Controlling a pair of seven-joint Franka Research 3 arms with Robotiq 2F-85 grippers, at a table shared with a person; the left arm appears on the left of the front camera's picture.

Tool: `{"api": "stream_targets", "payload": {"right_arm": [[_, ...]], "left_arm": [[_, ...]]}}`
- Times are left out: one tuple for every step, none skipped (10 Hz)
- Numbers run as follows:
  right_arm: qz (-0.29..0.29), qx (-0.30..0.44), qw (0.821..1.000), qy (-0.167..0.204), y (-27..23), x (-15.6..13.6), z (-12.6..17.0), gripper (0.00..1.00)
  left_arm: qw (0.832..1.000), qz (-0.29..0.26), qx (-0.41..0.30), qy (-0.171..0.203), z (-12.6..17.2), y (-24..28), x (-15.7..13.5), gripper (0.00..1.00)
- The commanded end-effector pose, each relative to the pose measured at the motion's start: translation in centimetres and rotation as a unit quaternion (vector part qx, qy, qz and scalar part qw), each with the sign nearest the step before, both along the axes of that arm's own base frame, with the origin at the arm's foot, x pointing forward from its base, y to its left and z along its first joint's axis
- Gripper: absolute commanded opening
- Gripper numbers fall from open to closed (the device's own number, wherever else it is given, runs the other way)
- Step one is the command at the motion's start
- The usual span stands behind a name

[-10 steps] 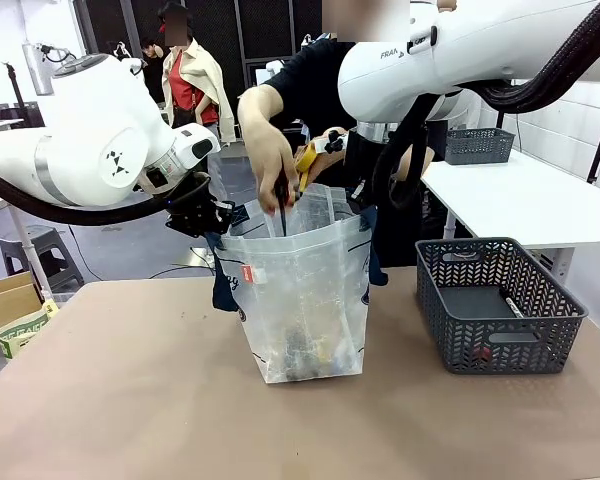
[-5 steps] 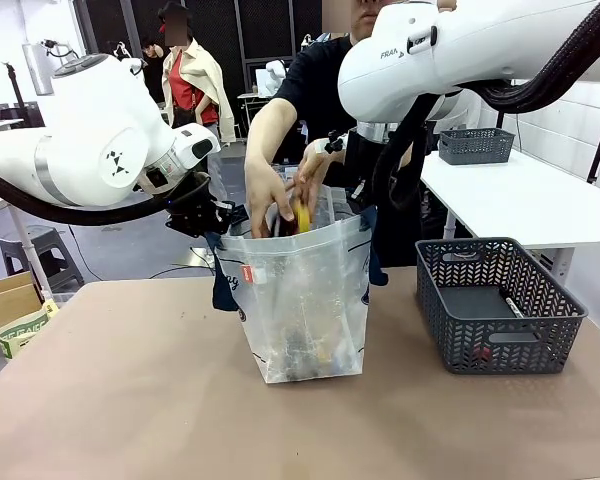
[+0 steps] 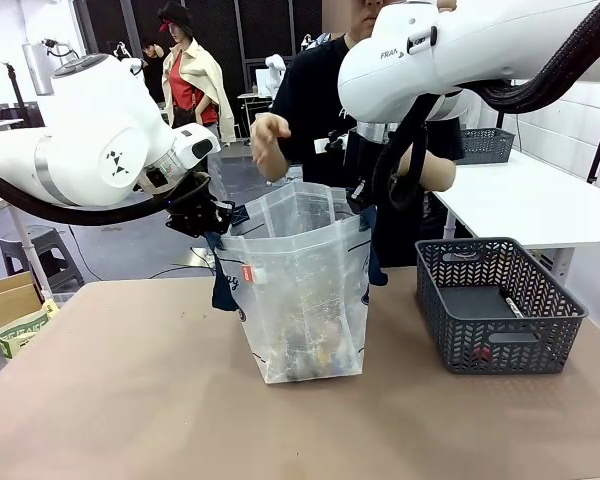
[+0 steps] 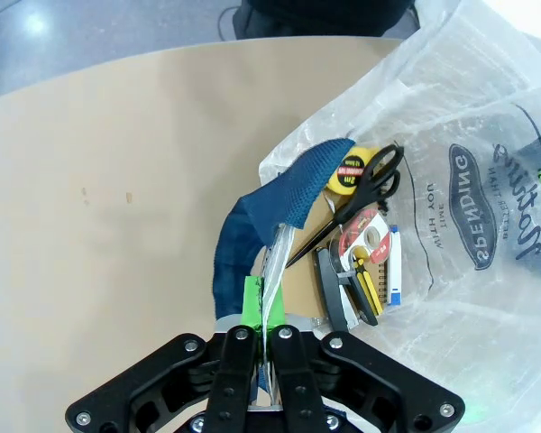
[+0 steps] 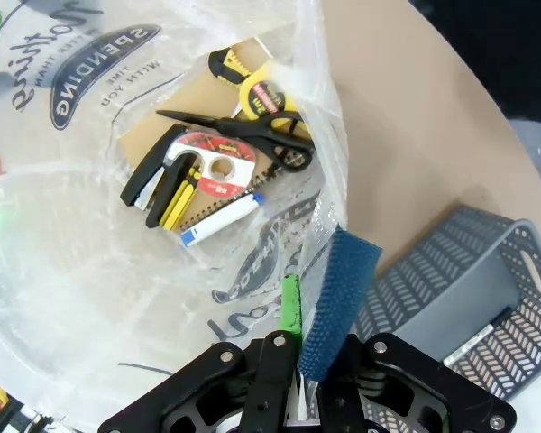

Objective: Transfer purchased items from the store into the shopping bag.
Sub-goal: Move the Reusable shopping bag to the right side of the table.

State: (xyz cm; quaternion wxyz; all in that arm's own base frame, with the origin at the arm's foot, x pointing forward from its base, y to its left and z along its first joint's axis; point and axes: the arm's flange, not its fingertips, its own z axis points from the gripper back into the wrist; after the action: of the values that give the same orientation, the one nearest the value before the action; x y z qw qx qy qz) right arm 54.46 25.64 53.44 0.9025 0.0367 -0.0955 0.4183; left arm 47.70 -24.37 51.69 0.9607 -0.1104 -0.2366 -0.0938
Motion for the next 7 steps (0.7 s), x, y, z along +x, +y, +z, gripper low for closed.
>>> {"api": "stream_targets", "payload": {"right_arm": [[0.000,0.001,1.000,-0.003,-0.07,0.00,0.19,0.00],[0.000,0.001,1.000,-0.003,-0.07,0.00,0.19,0.00],[0.000,0.001,1.000,-0.003,-0.07,0.00,0.19,0.00],[0.000,0.001,1.000,-0.003,-0.07,0.00,0.19,0.00],[0.000,0.001,1.000,-0.003,-0.07,0.00,0.19,0.00],[0.000,0.001,1.000,-0.003,-0.07,0.00,0.19,0.00],[0.000,0.001,1.000,-0.003,-0.07,0.00,0.19,0.00]], "left_arm": [[1.000,0.002,-0.002,0.000,0.03,0.01,-0.04,0.00],[1.000,0.002,-0.002,0.000,0.03,0.01,-0.04,0.00],[1.000,0.002,-0.002,0.000,0.03,0.01,-0.04,0.00],[1.000,0.002,-0.002,0.000,0.03,0.01,-0.04,0.00],[1.000,0.002,-0.002,0.000,0.03,0.01,-0.04,0.00],[1.000,0.002,-0.002,0.000,0.03,0.01,-0.04,0.00],[1.000,0.002,-0.002,0.000,0.03,0.01,-0.04,0.00]]}}
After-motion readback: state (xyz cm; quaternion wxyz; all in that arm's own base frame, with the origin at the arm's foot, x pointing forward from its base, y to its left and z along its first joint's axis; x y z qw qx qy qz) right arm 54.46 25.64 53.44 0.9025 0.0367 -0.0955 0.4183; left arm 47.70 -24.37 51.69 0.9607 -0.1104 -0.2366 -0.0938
